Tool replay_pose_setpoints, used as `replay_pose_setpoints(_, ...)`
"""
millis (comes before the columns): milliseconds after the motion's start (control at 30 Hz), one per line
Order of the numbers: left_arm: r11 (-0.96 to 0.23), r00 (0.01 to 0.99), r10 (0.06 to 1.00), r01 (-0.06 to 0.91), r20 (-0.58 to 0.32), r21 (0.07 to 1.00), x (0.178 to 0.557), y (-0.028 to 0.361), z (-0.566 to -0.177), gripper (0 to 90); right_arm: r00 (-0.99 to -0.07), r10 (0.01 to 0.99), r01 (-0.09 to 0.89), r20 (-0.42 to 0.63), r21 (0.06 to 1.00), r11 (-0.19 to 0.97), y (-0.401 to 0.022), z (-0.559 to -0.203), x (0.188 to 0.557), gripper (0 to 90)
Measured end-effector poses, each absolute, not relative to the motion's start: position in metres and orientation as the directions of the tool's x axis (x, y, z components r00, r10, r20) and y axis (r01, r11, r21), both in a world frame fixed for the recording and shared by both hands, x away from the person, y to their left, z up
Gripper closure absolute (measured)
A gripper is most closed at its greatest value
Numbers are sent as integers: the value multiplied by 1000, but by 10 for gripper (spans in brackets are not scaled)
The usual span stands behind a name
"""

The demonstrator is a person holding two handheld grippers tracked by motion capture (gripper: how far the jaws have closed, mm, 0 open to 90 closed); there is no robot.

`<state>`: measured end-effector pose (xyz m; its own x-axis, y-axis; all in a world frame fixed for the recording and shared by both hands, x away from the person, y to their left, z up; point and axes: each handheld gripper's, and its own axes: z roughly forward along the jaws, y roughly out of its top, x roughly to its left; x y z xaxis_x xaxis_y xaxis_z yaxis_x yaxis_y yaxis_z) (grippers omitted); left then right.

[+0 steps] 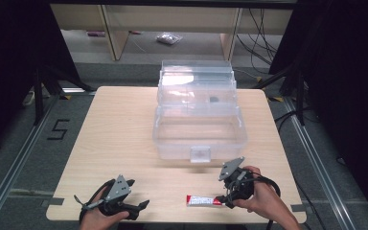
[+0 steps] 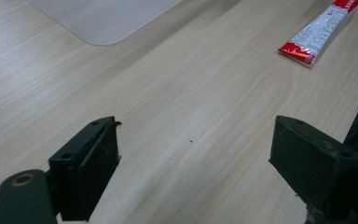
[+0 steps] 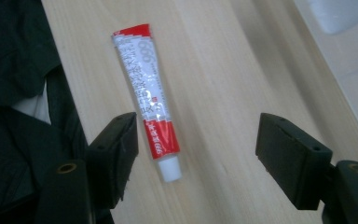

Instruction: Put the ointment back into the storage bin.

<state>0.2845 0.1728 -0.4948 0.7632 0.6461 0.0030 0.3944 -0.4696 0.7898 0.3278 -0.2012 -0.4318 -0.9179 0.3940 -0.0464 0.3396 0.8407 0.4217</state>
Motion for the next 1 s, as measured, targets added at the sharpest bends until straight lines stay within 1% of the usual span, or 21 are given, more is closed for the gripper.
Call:
replay_pose_setpoints(33,-457,758,652,398,-4,795,284,172,-495,150,-926,376,329,-39,404,853,-198,-432,328,329)
replay_pose_setpoints(67,-477,761,648,388,18,789,285,173,-495,149,-930,365,320,-42,394,862,-196,-432,328,339)
replay_pose_setpoints(167,-491,769,639,393,15,777,285,174,-494,150,-942,336,302,-30,368,880,-190,-433,328,362)
replay_pose_setpoints(233,-476,761,649,396,10,785,285,173,-495,149,-953,300,270,-33,350,897,-184,-435,330,403)
replay_pose_setpoints(267,-484,765,644,398,10,779,285,174,-494,150,-956,294,268,-26,337,902,-181,-435,330,403)
replay_pose_setpoints(333,-472,757,653,394,13,789,284,173,-495,150,-951,308,289,-17,304,908,-175,-437,329,433)
replay_pose_setpoints(433,-468,756,654,396,9,790,284,173,-495,149,-952,305,291,-13,269,918,-169,-441,330,452)
replay_pose_setpoints(467,-463,758,653,397,2,792,284,173,-495,149,-966,258,243,-19,275,930,-167,-443,333,459)
replay_pose_setpoints(500,-467,756,655,400,4,789,284,173,-495,150,-961,277,264,-14,258,929,-166,-444,332,471)
replay_pose_setpoints(600,-464,756,654,397,4,792,284,173,-495,150,-967,253,241,-17,242,940,-163,-447,333,485)
replay_pose_setpoints(633,-467,755,655,398,7,790,284,173,-495,149,-970,240,230,-28,207,951,-160,-449,333,508)
replay_pose_setpoints(667,-472,758,653,393,13,789,285,173,-495,149,-963,267,257,-27,193,947,-159,-449,331,516)
replay_pose_setpoints(700,-473,757,653,394,14,788,284,173,-495,149,-973,228,218,-28,196,956,-158,-450,332,526)
replay_pose_setpoints(733,-472,756,654,394,14,789,284,173,-495,149,-977,212,203,-31,186,961,-157,-451,333,536)
replay_pose_setpoints(767,-472,756,654,394,14,789,284,173,-495,150,-977,212,203,-31,186,961,-157,-451,333,536)
replay_pose_setpoints(800,-472,757,654,394,13,789,284,173,-495,149,-977,212,202,-39,176,963,-155,-452,332,567)
replay_pose_setpoints(833,-472,757,654,394,13,789,284,173,-495,150,-978,204,194,-41,179,965,-154,-453,332,570)
replay_pose_setpoints(867,-472,757,654,394,13,789,284,173,-495,150,-973,229,221,-33,164,961,-154,-453,330,578)
replay_pose_setpoints(900,-471,756,654,395,12,789,284,173,-495,150,-979,201,193,-36,165,967,-153,-455,331,586)
replay_pose_setpoints(933,-472,757,653,394,13,789,284,173,-495,149,-975,221,213,-32,156,965,-153,-456,331,586)
replay_pose_setpoints(1000,-471,757,653,394,12,789,284,173,-495,150,-974,224,218,-30,145,965,-152,-457,330,587)
